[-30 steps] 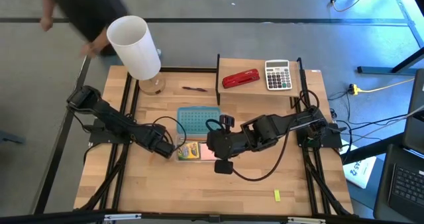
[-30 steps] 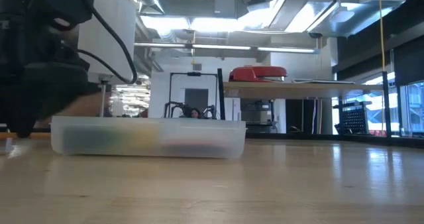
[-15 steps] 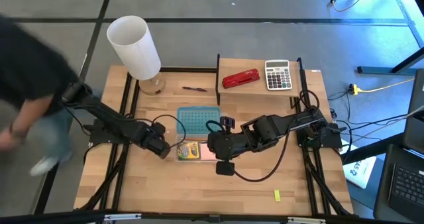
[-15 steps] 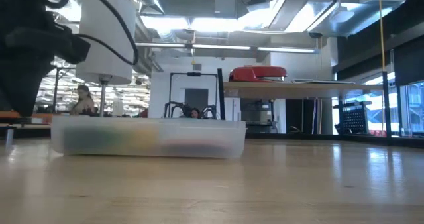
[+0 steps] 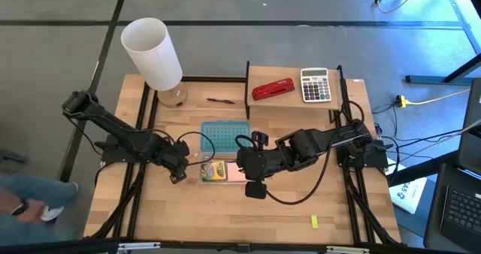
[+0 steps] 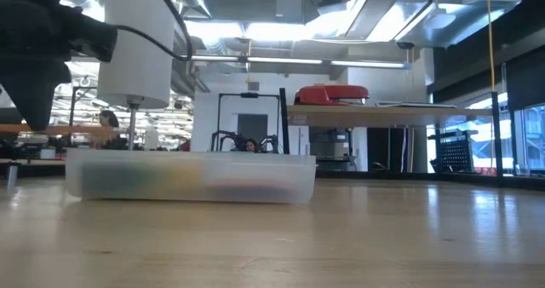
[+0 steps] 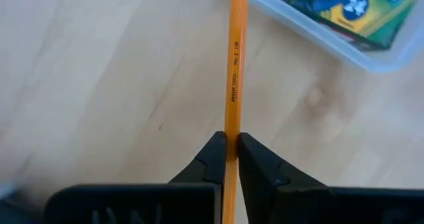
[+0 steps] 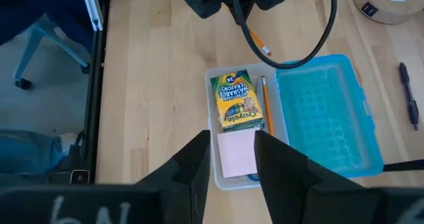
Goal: Pack school essentials
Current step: Put the yellow pencil into the blue supply box
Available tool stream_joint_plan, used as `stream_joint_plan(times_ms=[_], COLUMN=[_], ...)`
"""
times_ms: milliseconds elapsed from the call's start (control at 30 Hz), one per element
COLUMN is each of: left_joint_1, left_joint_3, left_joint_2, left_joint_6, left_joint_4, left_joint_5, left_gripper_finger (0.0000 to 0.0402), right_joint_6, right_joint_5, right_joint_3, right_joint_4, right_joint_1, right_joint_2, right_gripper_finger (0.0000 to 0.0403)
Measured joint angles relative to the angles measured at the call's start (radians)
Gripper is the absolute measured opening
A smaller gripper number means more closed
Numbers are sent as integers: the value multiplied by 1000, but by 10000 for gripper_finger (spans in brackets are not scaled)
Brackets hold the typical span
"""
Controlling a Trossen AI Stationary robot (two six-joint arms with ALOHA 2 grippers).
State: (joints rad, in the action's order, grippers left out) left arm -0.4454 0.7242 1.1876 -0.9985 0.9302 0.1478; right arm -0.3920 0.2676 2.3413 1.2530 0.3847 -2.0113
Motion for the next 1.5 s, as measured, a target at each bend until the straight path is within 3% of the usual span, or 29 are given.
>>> stream_joint_plan(times_ms=[467, 700, 1100, 1500], left_joint_1=[72, 155, 258, 284], left_joint_3=[145, 159, 159, 159], left_joint_2=[-4, 4, 108, 214], left_joint_6=[399, 564, 701, 800], left_joint_4=[-8, -113, -342, -538], left_joint_5=[0, 0, -35, -28], left_gripper_finger=[20, 20, 20, 20], right_joint_6=[-52, -49, -72, -75], right_joint_5=[0, 52, 54, 56], right_joint_3=[0, 0, 0, 0], right_joint_4=[-2, 2, 6, 6], right_joint_1=[0, 0, 0, 0], right_joint_2=[0, 0, 0, 0], right_gripper_finger=[120, 119, 120, 119])
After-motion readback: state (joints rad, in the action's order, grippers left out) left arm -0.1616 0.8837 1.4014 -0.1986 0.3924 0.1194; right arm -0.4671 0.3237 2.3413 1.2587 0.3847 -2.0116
